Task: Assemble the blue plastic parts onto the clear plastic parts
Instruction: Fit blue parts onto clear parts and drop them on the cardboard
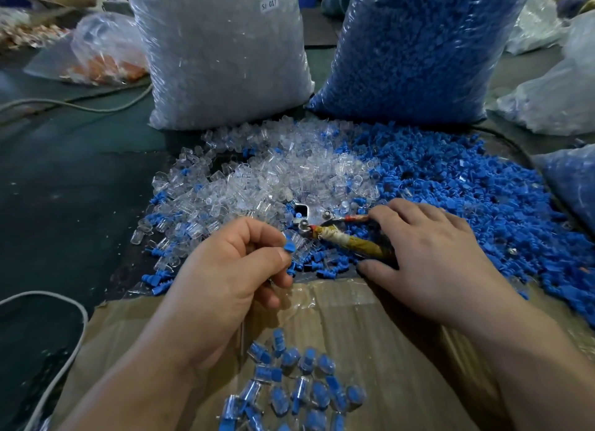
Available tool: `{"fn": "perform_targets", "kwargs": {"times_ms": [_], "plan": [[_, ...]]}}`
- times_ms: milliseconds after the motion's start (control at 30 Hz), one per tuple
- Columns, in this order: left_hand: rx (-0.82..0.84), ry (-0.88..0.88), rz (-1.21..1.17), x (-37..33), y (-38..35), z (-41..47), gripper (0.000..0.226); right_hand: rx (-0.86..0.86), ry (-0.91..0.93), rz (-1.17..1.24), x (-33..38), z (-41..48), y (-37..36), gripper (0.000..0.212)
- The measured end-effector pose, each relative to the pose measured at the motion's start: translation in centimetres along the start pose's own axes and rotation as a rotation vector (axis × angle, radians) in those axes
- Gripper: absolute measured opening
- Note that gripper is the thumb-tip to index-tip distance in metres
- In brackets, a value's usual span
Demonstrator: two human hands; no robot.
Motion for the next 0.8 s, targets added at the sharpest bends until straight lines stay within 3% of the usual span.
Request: {"fn": "perform_targets", "kwargs": {"times_ms": [433, 567, 667, 800], "plan": [[-0.055, -0.131, 0.086, 0.8, 0.3, 0.5, 0.023, -0.123, 0.003, 0.029, 0.8, 0.2, 0.9, 0.054], [-0.087, -0.156, -0.027, 0.9, 0.4, 0.5, 0.018, -0.270, 0.072, 0.223, 0.6, -1.0, 2.3, 0.049], [-0.095, -0.183, -0.079, 0.5, 0.3, 0.4, 0.017, -0.207, 0.165, 0.298, 0.9, -1.9, 2.7, 0.043], [-0.108, -0.247, 0.019, 0.2, 0.3, 0.5, 0.037, -0.084, 0.251, 0.270, 0.9, -2.2, 2.2, 0.045]]}}
Point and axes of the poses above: each hand's wrist, its own z-axis towards the middle knuckle, its own y-axis out of the back of the hand, x = y × z, the point moved 1 cm from there along z, towards the middle knuckle, and after that the axes turned 5 degrees about x, right-handed, at the moved point
